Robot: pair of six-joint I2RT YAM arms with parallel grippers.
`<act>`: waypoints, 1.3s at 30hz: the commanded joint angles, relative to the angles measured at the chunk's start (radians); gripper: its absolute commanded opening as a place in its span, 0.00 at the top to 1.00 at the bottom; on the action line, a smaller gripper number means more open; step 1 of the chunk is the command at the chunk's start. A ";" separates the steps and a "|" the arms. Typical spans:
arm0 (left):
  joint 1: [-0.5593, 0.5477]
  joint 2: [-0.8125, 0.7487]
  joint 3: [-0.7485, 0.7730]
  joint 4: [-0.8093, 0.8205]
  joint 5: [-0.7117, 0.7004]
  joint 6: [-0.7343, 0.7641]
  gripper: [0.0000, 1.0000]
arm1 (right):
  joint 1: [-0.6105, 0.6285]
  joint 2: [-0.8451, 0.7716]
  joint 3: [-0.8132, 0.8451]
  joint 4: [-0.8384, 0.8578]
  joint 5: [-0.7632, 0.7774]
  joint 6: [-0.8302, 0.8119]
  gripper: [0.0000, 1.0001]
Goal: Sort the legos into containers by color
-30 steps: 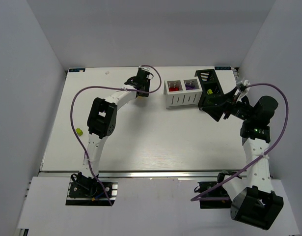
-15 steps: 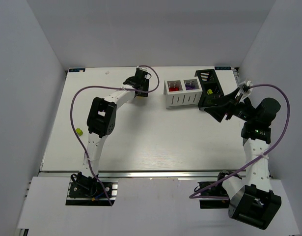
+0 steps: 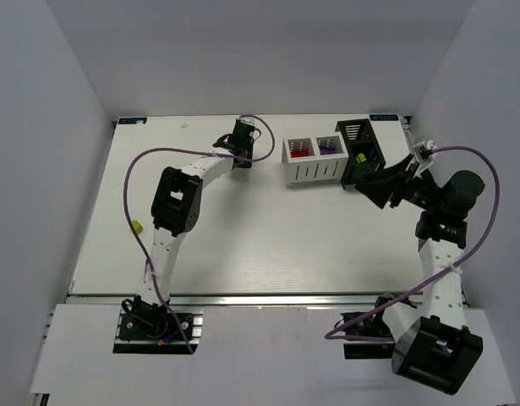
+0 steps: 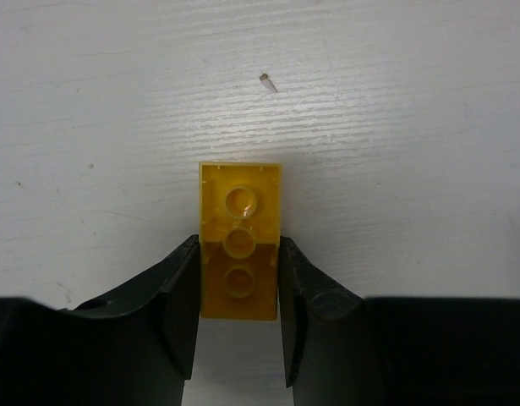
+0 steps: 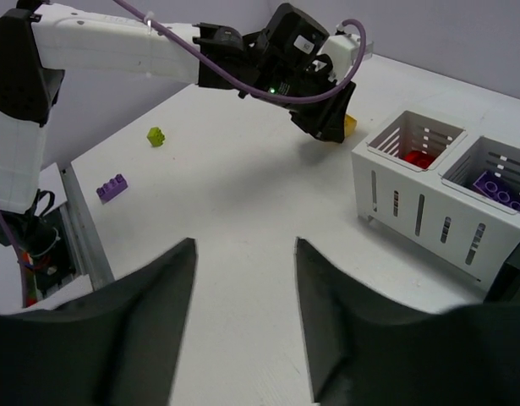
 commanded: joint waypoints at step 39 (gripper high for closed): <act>-0.193 -1.128 -1.162 0.612 0.695 0.151 1.00 | 0.701 0.553 0.468 -0.643 0.423 0.077 0.25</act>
